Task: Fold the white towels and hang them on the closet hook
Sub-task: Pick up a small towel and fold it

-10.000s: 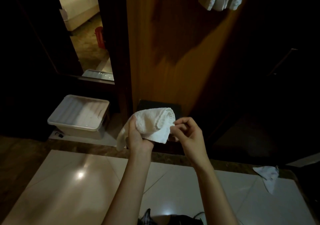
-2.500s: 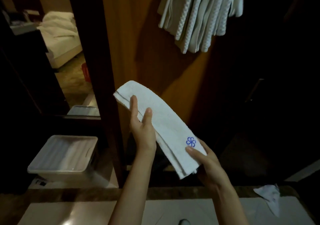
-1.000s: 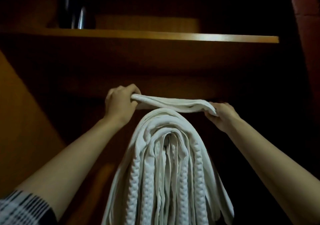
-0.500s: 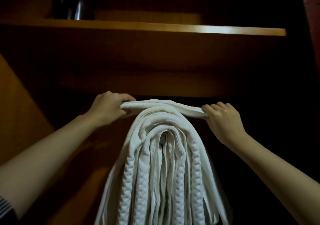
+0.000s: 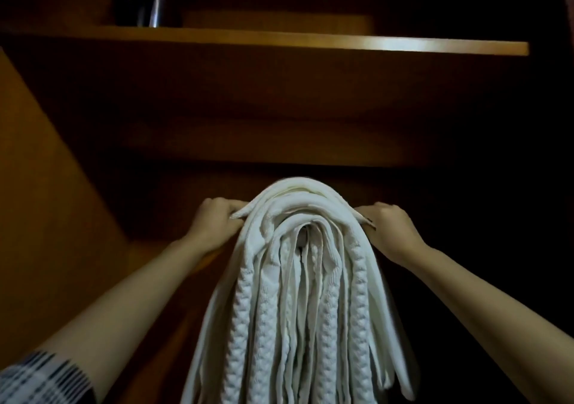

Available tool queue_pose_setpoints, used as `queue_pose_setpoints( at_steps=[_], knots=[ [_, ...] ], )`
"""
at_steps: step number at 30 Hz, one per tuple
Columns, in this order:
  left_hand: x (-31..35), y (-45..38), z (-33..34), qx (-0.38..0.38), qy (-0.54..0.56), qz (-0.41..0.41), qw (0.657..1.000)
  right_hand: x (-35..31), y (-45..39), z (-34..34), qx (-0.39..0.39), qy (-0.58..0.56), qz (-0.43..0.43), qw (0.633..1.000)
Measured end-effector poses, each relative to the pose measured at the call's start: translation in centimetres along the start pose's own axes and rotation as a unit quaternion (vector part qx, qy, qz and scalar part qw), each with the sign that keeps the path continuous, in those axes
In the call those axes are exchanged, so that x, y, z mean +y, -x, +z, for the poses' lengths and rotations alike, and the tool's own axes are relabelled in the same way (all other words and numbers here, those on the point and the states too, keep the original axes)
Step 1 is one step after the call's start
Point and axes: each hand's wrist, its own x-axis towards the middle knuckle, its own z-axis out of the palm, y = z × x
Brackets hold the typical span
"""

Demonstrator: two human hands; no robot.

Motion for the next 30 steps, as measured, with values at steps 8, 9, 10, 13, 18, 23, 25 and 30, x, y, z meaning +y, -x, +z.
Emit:
queue_pose_setpoints(
  at_steps=[8,9,10,13,18,23,25,30],
  knots=[
    [2.4,0.5,-5.4,-0.305,0.122,-0.049,0.943,-2.6,0.9,-5.0,-0.262,-0.324,0.128,0.900],
    [2.9,0.6,-6.0,-0.304,0.099,-0.060,0.946,-3.0,0.9,-5.4,-0.239,-0.288,0.155,0.914],
    [3.4,0.6,-6.5,-0.289,0.061,-0.054,0.954,-3.3,0.9,-5.6,-0.204,-0.246,0.187,0.929],
    [4.8,2.0,-8.2,-0.224,-0.042,-0.006,0.974,-4.9,1.9,-6.8,-0.134,-0.137,0.232,0.954],
    [7.2,8.2,-10.3,-0.194,0.003,0.104,0.975,-9.5,6.3,-10.4,-0.107,-0.081,0.200,0.971],
    [9.1,16.8,-9.5,-0.265,-0.072,0.201,0.940,-15.0,14.3,-13.7,-0.249,-0.065,0.194,0.947],
    [10.2,20.8,-7.7,-0.319,-0.081,0.235,0.915,-16.8,18.5,-14.9,-0.324,-0.058,0.198,0.923],
    [14.6,32.2,-2.2,-0.431,-0.007,0.279,0.858,-20.3,30.5,-18.8,-0.439,-0.076,0.255,0.858]
  ],
)
